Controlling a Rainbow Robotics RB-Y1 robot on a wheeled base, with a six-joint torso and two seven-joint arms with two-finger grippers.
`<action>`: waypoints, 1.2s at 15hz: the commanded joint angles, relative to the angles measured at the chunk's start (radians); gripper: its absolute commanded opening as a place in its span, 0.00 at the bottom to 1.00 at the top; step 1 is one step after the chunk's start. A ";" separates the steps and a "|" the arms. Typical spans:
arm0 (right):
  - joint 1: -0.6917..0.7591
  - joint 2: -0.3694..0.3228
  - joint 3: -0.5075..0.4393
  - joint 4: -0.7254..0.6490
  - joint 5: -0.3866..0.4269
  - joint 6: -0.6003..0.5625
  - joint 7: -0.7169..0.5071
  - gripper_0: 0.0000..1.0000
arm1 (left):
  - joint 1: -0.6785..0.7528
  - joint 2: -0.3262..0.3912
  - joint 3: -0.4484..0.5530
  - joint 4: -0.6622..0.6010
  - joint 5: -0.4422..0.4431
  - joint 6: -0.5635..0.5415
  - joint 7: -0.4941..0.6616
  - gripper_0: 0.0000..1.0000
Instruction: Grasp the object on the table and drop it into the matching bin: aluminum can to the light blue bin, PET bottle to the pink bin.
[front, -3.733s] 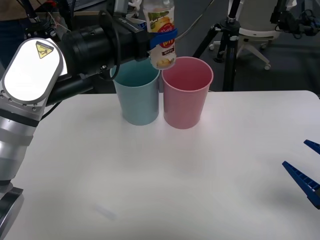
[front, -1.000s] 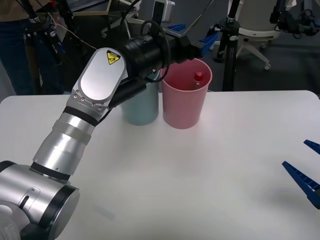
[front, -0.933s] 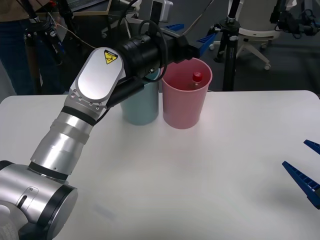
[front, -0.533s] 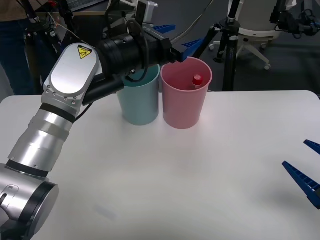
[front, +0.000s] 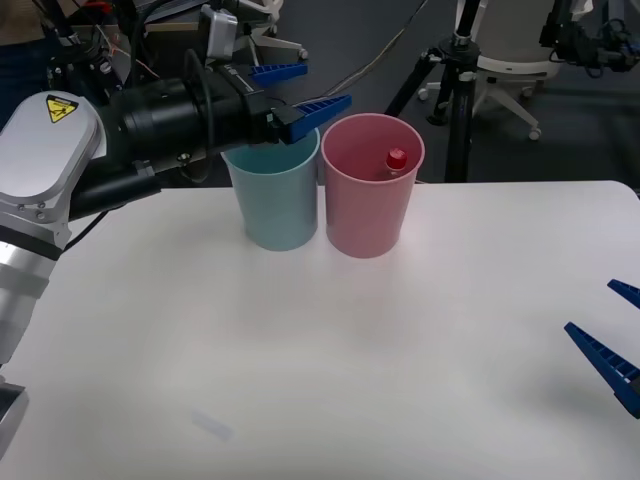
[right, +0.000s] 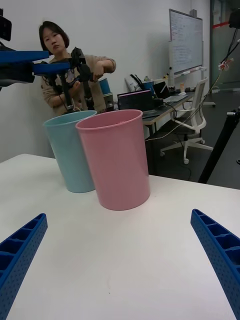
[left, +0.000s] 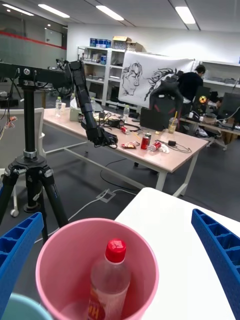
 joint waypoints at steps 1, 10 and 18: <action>0.000 0.000 0.000 0.000 0.000 0.000 0.000 1.00 | 0.071 0.090 -0.002 -0.065 0.112 -0.003 -0.059 1.00; 0.000 0.000 0.000 0.000 0.000 0.000 0.000 1.00 | 0.310 0.371 0.003 -0.074 0.558 -0.064 -0.441 1.00; 0.000 0.000 0.000 0.000 0.000 0.000 0.000 1.00 | 0.594 0.392 0.212 -0.074 0.578 -0.145 -0.508 1.00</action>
